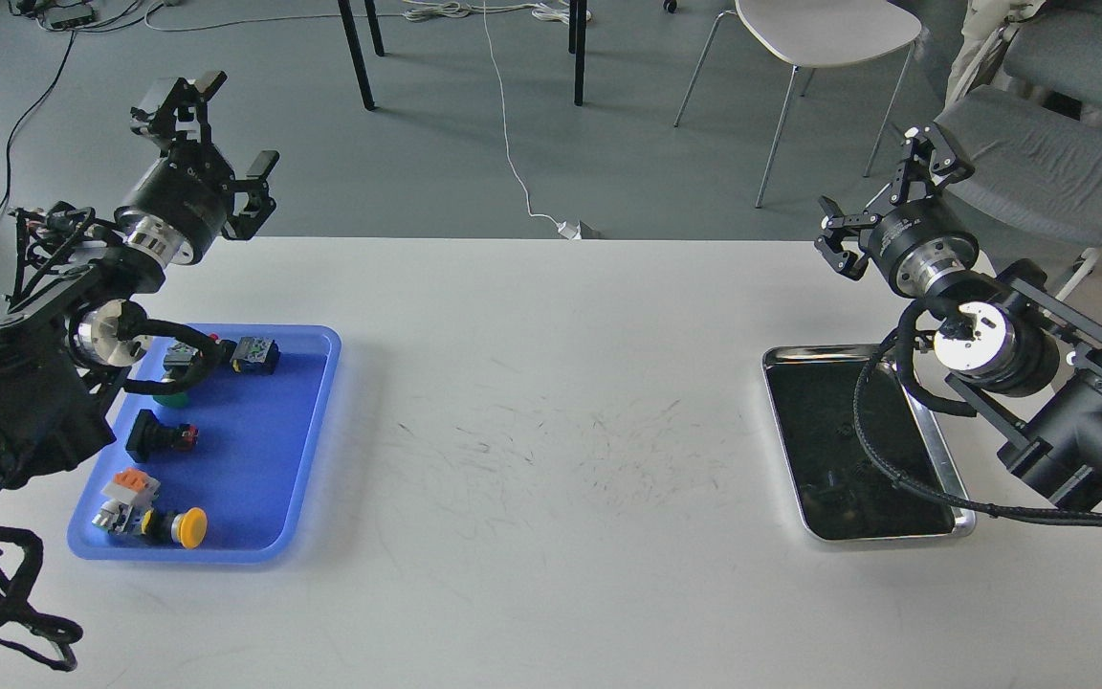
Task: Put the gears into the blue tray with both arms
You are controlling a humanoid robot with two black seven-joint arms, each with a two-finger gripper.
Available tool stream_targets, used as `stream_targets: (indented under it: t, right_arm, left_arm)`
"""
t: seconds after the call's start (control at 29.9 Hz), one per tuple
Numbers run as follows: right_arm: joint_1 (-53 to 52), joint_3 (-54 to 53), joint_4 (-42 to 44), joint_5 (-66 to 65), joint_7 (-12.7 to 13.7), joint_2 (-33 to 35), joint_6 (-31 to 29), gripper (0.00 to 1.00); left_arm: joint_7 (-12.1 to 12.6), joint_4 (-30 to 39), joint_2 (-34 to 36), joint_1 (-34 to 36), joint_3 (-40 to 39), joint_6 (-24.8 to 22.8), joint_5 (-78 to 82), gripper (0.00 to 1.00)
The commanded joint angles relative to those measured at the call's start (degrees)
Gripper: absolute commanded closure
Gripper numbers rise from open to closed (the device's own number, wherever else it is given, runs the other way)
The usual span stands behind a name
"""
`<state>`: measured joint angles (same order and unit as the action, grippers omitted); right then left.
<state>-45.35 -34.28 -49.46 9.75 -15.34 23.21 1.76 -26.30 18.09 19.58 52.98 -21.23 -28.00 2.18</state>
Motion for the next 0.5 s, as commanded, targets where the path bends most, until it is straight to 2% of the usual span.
stream_targets:
  t: [0.0,0.47]
  right_arm:
    - [0.0,0.0,0.0,0.0,0.0,-0.1,0.0,0.01]
    - [0.1,0.2,-0.1,0.0,0.0,-0.1,0.0,0.01]
  left_arm:
    - [-0.1,-0.2,-0.2,0.1,2.9,0.0,0.5,0.01]
    - [-0.2,-0.1,0.4,0.5,3.7,0.0,2.9,0.01]
